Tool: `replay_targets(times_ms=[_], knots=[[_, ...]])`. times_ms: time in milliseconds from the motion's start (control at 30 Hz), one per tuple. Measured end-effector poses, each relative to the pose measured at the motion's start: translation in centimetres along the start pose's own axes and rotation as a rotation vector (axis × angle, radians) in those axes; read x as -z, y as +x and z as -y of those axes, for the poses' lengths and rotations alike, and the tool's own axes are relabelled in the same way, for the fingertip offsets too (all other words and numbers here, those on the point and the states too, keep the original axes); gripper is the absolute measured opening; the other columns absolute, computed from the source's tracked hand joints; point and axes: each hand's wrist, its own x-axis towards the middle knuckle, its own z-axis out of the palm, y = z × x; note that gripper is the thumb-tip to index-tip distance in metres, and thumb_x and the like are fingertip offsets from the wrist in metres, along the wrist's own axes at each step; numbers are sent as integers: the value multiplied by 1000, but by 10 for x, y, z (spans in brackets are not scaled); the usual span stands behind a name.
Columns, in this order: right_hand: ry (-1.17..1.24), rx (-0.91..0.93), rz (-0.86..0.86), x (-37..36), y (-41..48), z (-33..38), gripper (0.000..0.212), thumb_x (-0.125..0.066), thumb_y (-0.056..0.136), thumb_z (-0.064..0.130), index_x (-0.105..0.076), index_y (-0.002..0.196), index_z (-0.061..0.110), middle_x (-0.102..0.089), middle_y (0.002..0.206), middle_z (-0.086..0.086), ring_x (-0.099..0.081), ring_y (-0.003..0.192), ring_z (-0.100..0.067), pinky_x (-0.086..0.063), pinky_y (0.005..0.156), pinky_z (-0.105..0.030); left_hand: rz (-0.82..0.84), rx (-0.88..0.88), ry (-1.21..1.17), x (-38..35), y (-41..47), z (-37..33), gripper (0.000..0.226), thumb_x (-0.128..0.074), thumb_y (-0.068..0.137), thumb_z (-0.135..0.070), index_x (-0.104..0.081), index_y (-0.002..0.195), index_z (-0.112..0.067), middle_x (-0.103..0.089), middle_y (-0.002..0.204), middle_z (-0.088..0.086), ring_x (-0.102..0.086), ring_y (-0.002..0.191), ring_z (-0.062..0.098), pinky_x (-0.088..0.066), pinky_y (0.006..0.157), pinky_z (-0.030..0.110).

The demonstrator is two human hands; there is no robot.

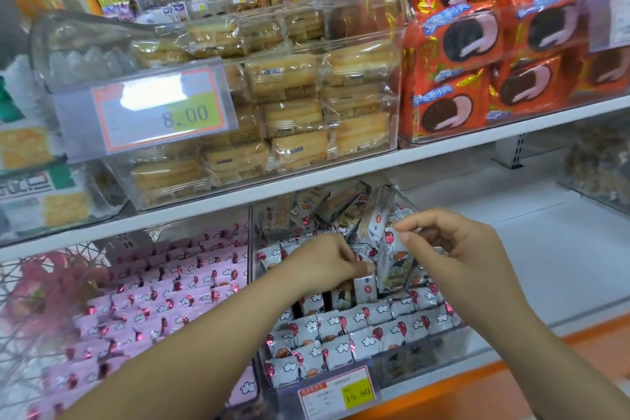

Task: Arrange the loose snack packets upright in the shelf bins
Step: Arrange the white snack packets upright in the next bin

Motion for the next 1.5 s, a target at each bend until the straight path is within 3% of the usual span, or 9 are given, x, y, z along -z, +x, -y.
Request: replay_targets(times_ms=[67, 200, 267, 433, 567, 700, 900, 1133, 1500], knots=[[-7, 41, -22, -1, -1, 3, 27, -66, 83, 6, -68, 76, 32, -62, 65, 0, -57, 62, -16, -49, 57, -36, -18, -12, 43, -1, 0, -2, 42, -64, 85, -49, -68, 88, -7, -68, 101, 21, -53, 75, 21, -40, 66, 28], [67, 75, -70, 0, -3, 6, 26, -66, 83, 6, -70, 76, 31, -63, 69, 1, -59, 64, -18, -49, 55, -33, 80, -48, -24, 5, -3, 2, 20, -61, 91, -37, -65, 83, -19, -71, 94, 11, -64, 79, 15, -52, 79, 34], [99, 72, -46, -4, -4, 6, 27, -66, 84, 5, -70, 79, 31, -64, 69, 0, -59, 63, -20, -49, 56, -33, 165, -72, -14, 15, -6, 9, 14, -51, 98, -27, -61, 87, -25, -68, 91, -3, -62, 77, 3, -52, 75, 21], [59, 123, 20, -21, -5, 0, 32, -66, 83, 2, -68, 79, 33, -66, 75, 6, -62, 68, -15, -53, 61, -33, 235, -121, 5, 27, -15, 22, 21, -44, 101, -14, -63, 100, -23, -66, 101, -16, -61, 96, 4, -45, 96, 22], [-62, 210, 49, -34, -1, -7, 34, -67, 81, -4, -68, 80, 30, -63, 73, 12, -60, 69, -4, -47, 59, -13, 229, -162, 22, 26, -13, 30, 32, -42, 96, 0, -60, 118, -15, -65, 120, -5, -59, 113, 9, -43, 104, 31], [-204, 317, 170, -44, 0, -18, 22, -68, 80, -3, -73, 85, 18, -63, 83, 17, -60, 77, 3, -47, 68, -10, 214, -180, 93, 31, -18, 32, 36, -42, 94, 3, -58, 122, -13, -61, 81, -20, -50, 56, -12, -42, 59, 12], [-321, 195, 272, -47, 4, -29, 19, -69, 82, 1, -75, 88, 19, -57, 78, 28, -59, 82, 7, -44, 71, -5, -43, -165, 259, 32, -17, 38, 34, -54, 96, -17, -57, 128, -28, -64, 117, -5, -59, 82, 3, -47, 75, 21], [-401, -9, 397, -42, 4, -24, 23, -66, 87, 22, -67, 106, 35, -65, 78, 10, -62, 75, -3, -52, 76, -21, -98, -108, 492, 24, -12, 36, 24, -60, 90, -38, -65, 113, -33, -66, 110, -14, -59, 99, 10, -43, 70, 24], [-389, -27, 385, -47, 1, -21, 23, -64, 89, 25, -66, 111, 31, -62, 75, 17, -62, 80, 0, -52, 84, -22, -49, -61, 522, 16, -4, 22, 13, -58, 90, -19, -61, 84, -30, -56, 83, -8, -57, 84, 17, -48, 73, 29]])
